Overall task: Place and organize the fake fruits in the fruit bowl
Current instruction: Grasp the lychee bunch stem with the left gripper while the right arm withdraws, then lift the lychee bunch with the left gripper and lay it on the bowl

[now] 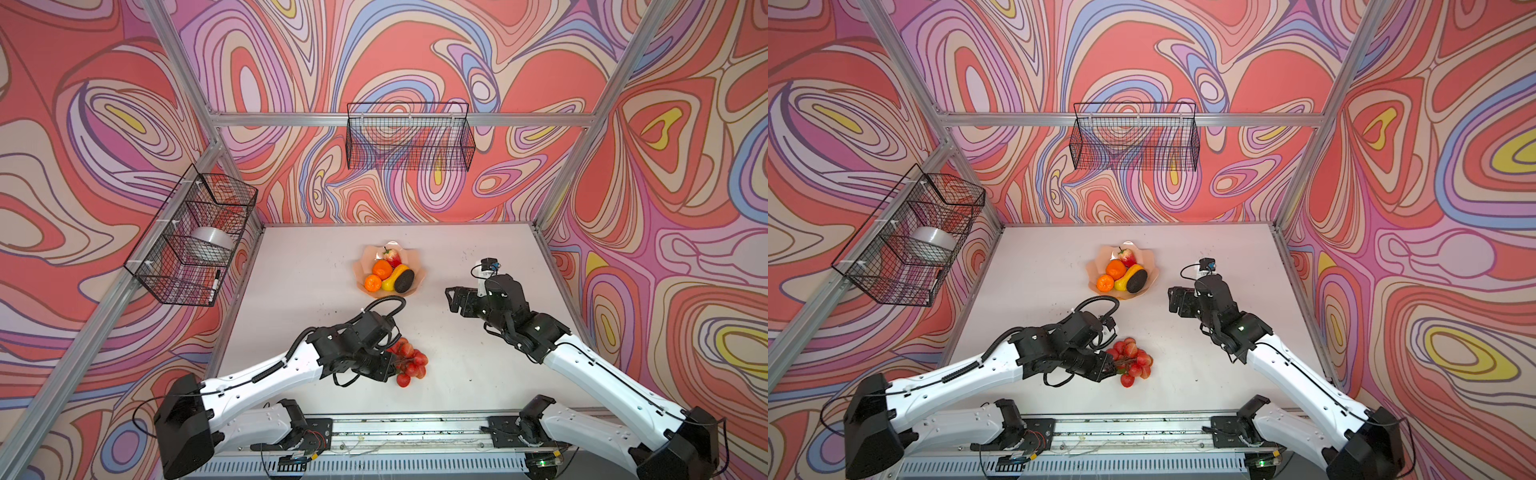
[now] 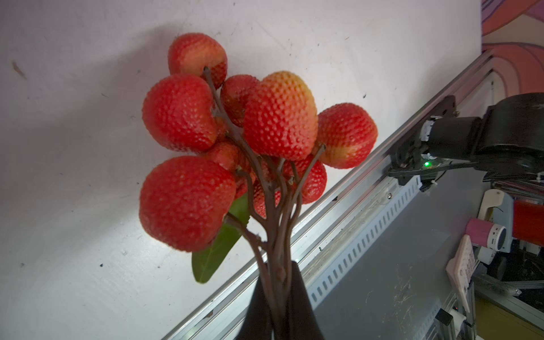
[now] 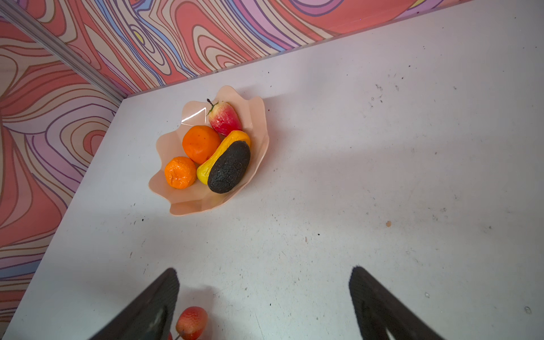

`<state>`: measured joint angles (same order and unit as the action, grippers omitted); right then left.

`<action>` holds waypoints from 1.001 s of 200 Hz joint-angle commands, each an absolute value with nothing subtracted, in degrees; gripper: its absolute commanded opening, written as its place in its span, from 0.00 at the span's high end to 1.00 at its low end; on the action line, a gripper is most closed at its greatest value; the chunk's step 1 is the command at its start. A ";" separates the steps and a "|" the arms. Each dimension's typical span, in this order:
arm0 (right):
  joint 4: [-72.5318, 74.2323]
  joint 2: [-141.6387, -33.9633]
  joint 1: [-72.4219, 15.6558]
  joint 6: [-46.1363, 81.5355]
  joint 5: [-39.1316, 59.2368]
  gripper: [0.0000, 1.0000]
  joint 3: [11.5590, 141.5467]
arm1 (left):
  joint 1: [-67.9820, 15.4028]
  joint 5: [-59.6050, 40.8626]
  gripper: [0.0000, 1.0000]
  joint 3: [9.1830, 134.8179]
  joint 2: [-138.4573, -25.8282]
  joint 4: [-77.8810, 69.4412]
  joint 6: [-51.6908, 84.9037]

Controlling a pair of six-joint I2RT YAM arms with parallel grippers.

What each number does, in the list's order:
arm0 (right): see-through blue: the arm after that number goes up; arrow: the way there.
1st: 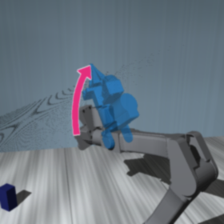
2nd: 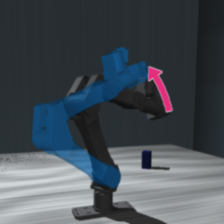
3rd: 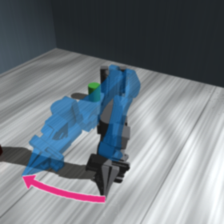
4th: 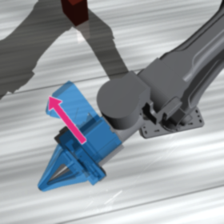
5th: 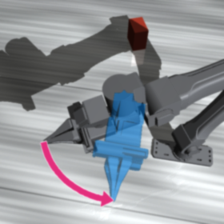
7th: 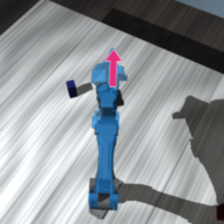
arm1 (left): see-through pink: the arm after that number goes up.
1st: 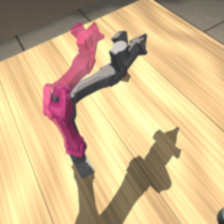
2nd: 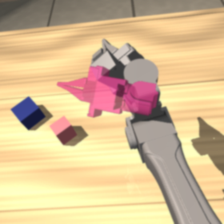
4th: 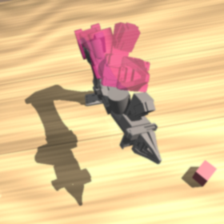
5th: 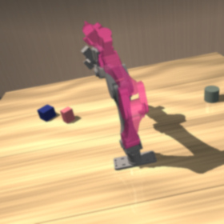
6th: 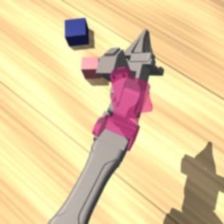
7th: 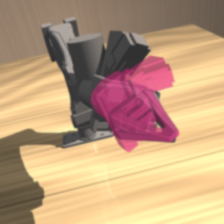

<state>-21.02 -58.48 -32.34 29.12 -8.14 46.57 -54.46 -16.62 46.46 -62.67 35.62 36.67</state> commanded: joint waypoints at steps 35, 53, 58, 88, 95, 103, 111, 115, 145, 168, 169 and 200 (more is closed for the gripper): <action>-20.70 -57.45 -32.52 29.70 -9.55 0.05 45.58 | -51.75 -9.45 1.00 53.48 -54.21 39.17 34.06; -20.92 -57.01 -32.52 29.97 -9.59 0.05 45.41 | -47.84 -9.29 1.00 56.69 -53.92 38.60 31.50; -20.92 -56.74 -32.52 30.12 -9.61 0.05 45.15 | -46.55 -9.34 1.00 57.45 -54.09 38.17 30.76; -21.17 -54.97 -32.52 30.74 -10.22 0.05 43.71 | -40.76 -10.20 1.00 62.39 -58.10 32.46 25.50; -21.71 -54.65 -32.52 30.73 -10.43 0.05 43.68 | -39.61 -10.40 1.00 63.37 -59.56 31.05 24.58; -22.48 -54.18 -32.52 30.68 -10.55 0.05 43.81 | -38.24 -11.05 1.00 63.88 -61.75 28.54 23.42; -23.21 -53.74 -32.52 30.56 -10.84 0.05 43.98 | -36.90 -11.51 1.00 63.67 -63.45 25.25 22.48; -23.62 -53.44 -32.52 30.50 -11.03 0.05 44.03 | -36.19 -11.67 1.00 63.29 -64.23 23.23 22.35; -25.34 -51.40 -32.52 30.06 -12.70 0.05 44.21 | -31.23 -14.20 1.00 61.22 -71.28 7.84 21.10; -26.00 -50.56 -32.52 29.67 -13.44 0.05 44.64 | -29.32 -14.44 1.00 57.88 -75.59 -4.79 20.03; -26.05 -50.55 -32.56 29.69 -13.40 0.05 44.69 | -29.25 -14.39 1.00 57.77 -75.76 -5.25 20.03; -26.53 -50.47 -32.52 29.46 -13.58 0.05 45.09 | -27.96 -13.10 1.00 55.46 -82.29 -12.49 18.76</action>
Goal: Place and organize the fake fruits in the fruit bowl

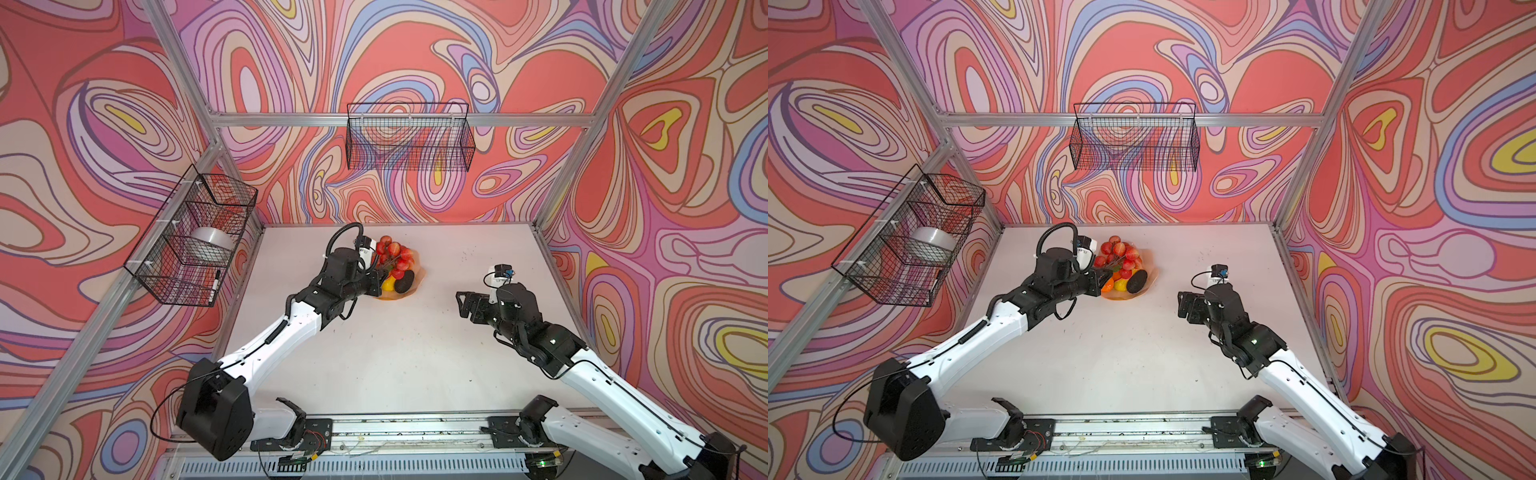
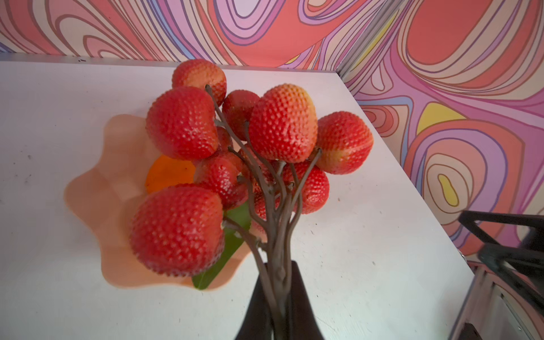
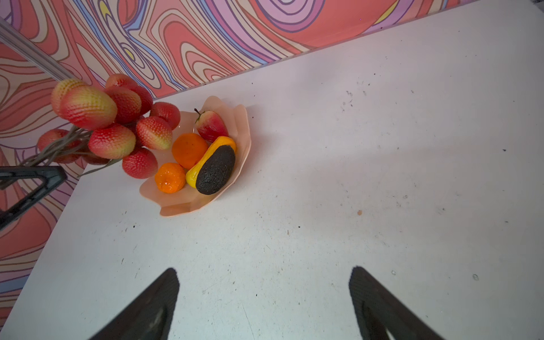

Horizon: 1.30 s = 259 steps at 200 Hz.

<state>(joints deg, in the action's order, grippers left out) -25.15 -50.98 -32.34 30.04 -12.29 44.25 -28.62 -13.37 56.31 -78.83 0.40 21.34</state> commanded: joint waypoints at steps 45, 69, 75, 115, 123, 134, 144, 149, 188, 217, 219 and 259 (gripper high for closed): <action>-25.98 -51.42 -32.52 29.36 -13.61 0.05 45.14 | -26.27 -15.01 1.00 54.24 -90.93 -15.84 22.47; -25.48 -52.09 -32.52 28.88 -13.59 0.05 45.70 | -26.12 -14.77 1.00 54.74 -94.76 -16.96 23.89; -25.55 -52.38 -32.52 28.70 -13.54 0.05 45.99 | -26.11 -15.12 1.00 55.07 -95.73 -16.87 23.98; -25.93 -52.93 -32.52 27.78 -14.04 0.05 47.31 | -26.16 -16.94 0.69 55.81 -98.13 -15.60 25.04; -25.92 -52.93 -32.52 27.77 -14.11 0.05 47.13 | -26.14 -16.41 0.59 54.98 -97.26 -15.81 25.13; -25.88 -52.98 -32.52 27.98 -14.11 0.04 46.86 | -26.16 -14.99 0.47 53.94 -95.71 -15.91 25.26; -25.54 -52.92 -32.52 28.26 -14.22 0.04 46.55 | -26.17 -14.08 0.34 53.20 -94.22 -15.42 25.06; -25.38 -52.98 -32.52 28.34 -14.26 0.03 46.42 | -26.15 -13.60 0.19 52.91 -93.49 -15.01 24.94; -24.48 -52.89 -32.52 27.42 -16.59 0.01 46.85 | -26.13 -10.48 0.00 48.66 -85.28 -14.54 25.41; -19.84 -52.39 -32.29 23.61 -20.33 0.02 45.76 | -26.16 -4.76 0.00 43.75 -74.64 -14.18 25.16; -19.00 -52.45 -32.14 22.98 -20.93 0.02 45.49 | -26.14 -4.07 0.00 43.28 -73.81 -14.09 25.03; -3.83 -56.24 -19.31 15.49 -14.53 0.01 39.25 | -26.17 15.54 0.00 32.79 -53.65 -13.14 17.58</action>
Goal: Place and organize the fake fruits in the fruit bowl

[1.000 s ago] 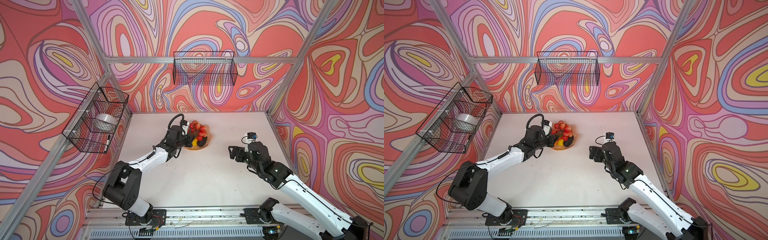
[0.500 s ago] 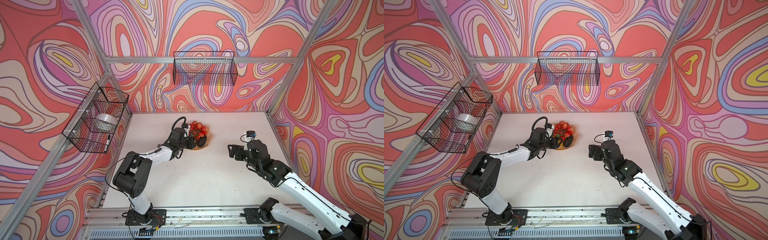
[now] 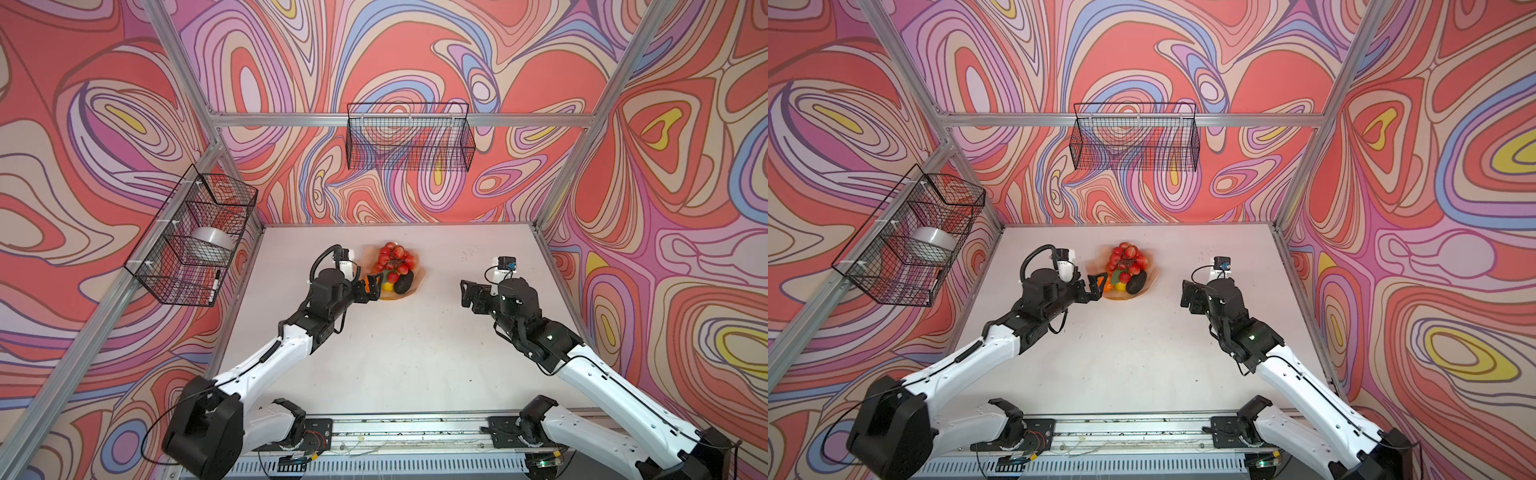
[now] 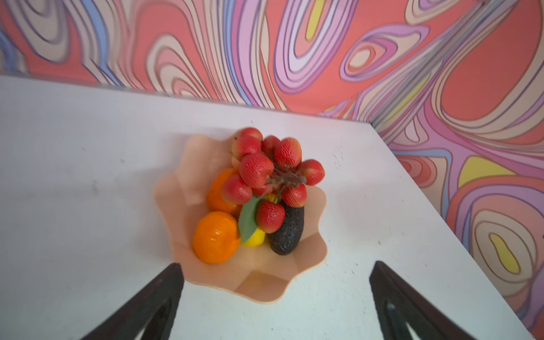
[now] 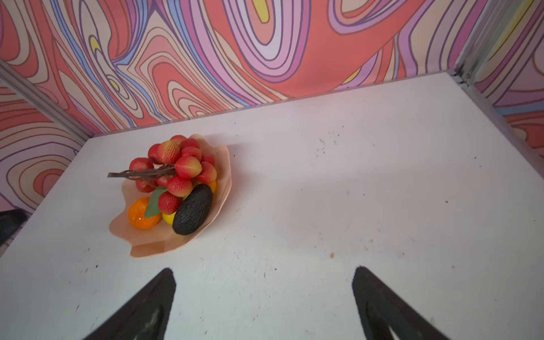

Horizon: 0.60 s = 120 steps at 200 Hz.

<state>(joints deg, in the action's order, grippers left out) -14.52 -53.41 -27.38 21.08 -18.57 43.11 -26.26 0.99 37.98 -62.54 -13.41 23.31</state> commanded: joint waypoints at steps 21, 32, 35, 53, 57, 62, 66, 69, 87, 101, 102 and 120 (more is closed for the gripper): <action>3.71 -62.04 -9.14 15.38 -8.13 0.02 36.33 | -26.17 28.81 0.00 22.50 -47.66 -22.04 9.21; 10.10 -65.40 -6.73 13.51 -9.98 0.02 33.75 | -26.17 34.67 0.00 17.10 -47.71 -30.75 1.55; 11.95 -66.37 -6.17 13.00 -10.36 0.02 33.08 | -26.06 36.48 0.00 15.93 -48.13 -32.72 -0.60; 23.24 -72.83 -2.73 11.65 -11.15 0.02 29.47 | -23.08 40.98 0.00 10.70 -53.95 -43.91 -6.34; 25.58 -74.58 -2.29 11.26 -11.52 0.01 28.76 | -21.89 39.64 0.00 10.06 -55.50 -44.89 -5.98; 28.15 -76.51 -1.85 10.57 -11.90 0.02 28.06 | -20.45 37.90 0.00 9.66 -57.42 -45.25 -5.34; 29.90 -77.76 -1.54 9.87 -12.29 0.02 27.69 | -19.32 36.04 0.00 9.54 -59.07 -45.26 -4.70; 31.26 -78.99 -1.36 9.32 -12.63 0.02 27.50 | -18.21 34.68 0.00 9.41 -60.30 -45.31 -3.95; 42.61 -84.33 -0.18 6.21 -13.22 0.02 24.62 | -13.44 29.86 0.00 9.07 -67.27 -51.80 -2.46; 48.12 -86.54 0.69 5.45 -11.17 0.02 23.67 | -7.83 22.46 0.00 9.40 -71.20 -56.44 0.23; 48.32 -86.64 0.78 5.41 -11.03 0.02 23.65 | -7.30 21.86 0.00 9.49 -71.55 -56.74 0.73; 54.53 -91.06 1.49 5.17 -7.30 0.01 23.49 | -0.15 12.38 0.00 12.28 -79.67 -59.34 5.87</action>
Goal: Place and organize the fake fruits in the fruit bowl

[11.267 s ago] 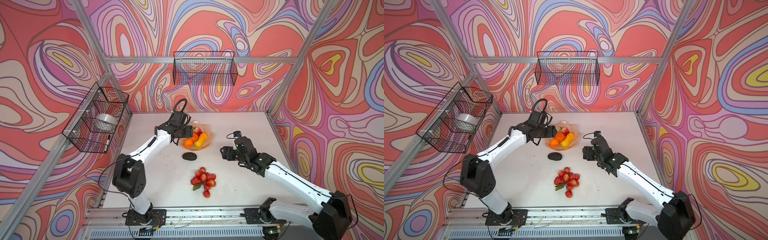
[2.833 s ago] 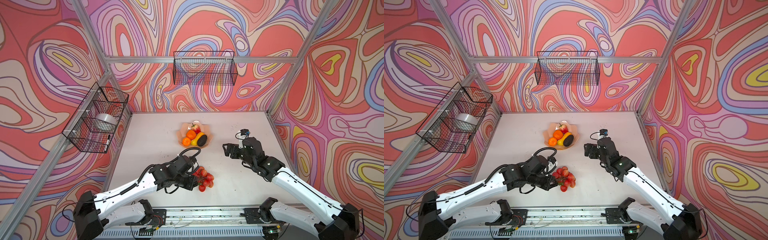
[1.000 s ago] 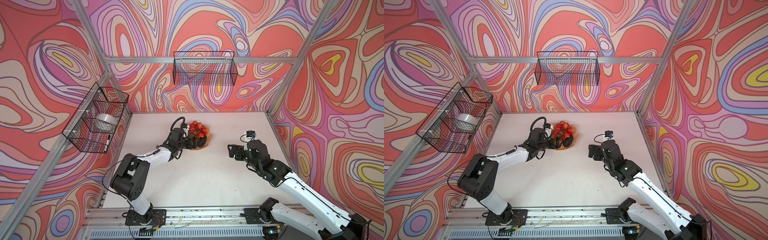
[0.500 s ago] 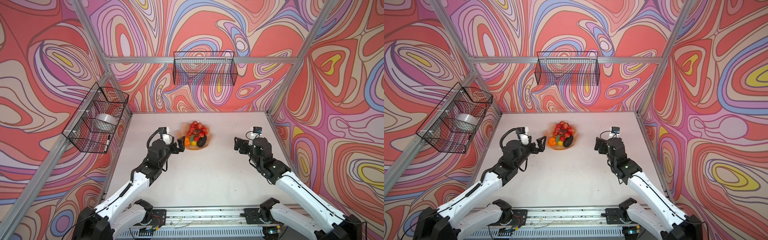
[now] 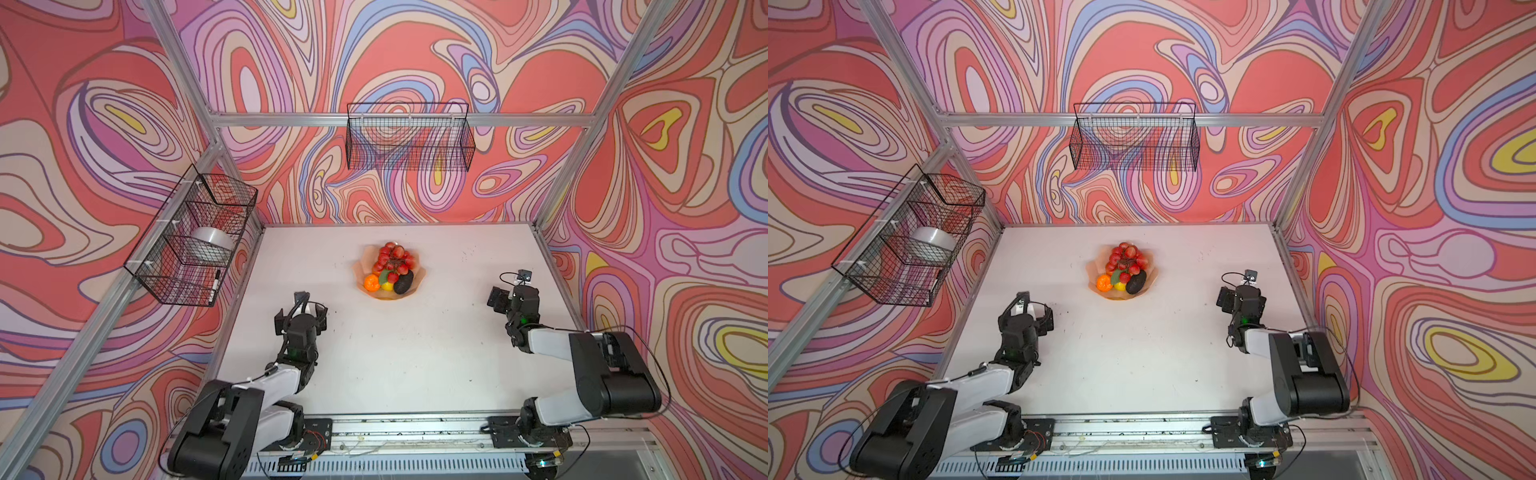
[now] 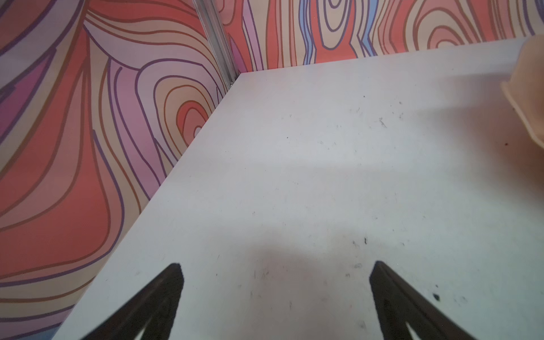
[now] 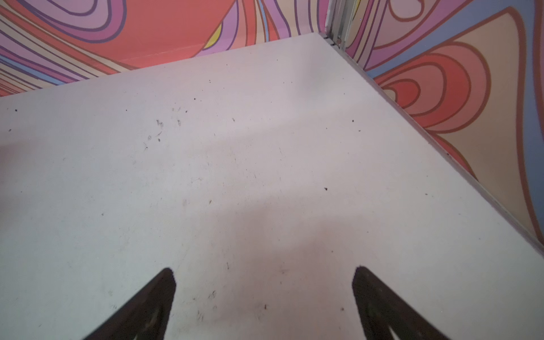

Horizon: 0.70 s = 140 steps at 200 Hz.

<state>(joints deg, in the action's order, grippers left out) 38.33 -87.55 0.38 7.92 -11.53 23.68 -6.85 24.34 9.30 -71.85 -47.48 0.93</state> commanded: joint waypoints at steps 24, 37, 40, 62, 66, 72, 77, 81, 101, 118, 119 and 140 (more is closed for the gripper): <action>66.82 -98.41 1.49 3.91 -5.09 0.02 21.13 | 1.41 4.58 0.00 15.29 -88.00 -62.06 4.20; 63.11 -97.09 1.49 3.89 -4.95 0.02 21.69 | 1.34 6.98 0.00 18.12 -85.98 -53.96 5.58; 63.56 -97.29 1.49 3.79 -5.13 0.02 21.71 | 1.32 6.70 0.00 18.05 -86.76 -55.54 5.22; 62.41 -97.48 1.54 4.72 -7.77 0.02 22.43 | 0.84 6.10 0.00 19.99 -86.67 -50.95 4.48; 61.63 -97.71 1.54 4.82 -8.13 0.02 23.15 | 0.79 6.34 0.00 20.16 -87.08 -51.61 4.37; 58.97 -97.32 1.49 4.84 -8.08 0.02 24.11 | 0.64 6.64 0.00 19.61 -88.06 -54.43 4.14; 57.82 -97.14 1.54 4.68 -7.31 0.02 24.54 | 0.62 6.31 0.00 19.12 -88.27 -55.68 3.87; 57.89 -97.40 1.50 4.43 -6.68 0.02 24.84 | 0.62 6.23 0.00 18.99 -87.93 -55.38 3.97; 60.77 -97.26 1.42 4.49 -7.42 0.02 23.17 | 0.62 6.50 0.00 19.10 -87.84 -54.77 4.05; 56.33 -97.36 0.48 4.20 -9.60 0.01 25.64 | 0.62 5.68 0.00 19.23 -87.70 -54.31 3.96; 56.33 -97.41 0.41 4.08 -9.68 0.02 25.65 | 0.62 5.61 0.00 19.33 -87.71 -54.14 3.96; 61.00 -97.38 0.18 2.85 -6.75 0.02 23.04 | 0.62 2.05 0.00 20.90 -87.97 -51.55 2.48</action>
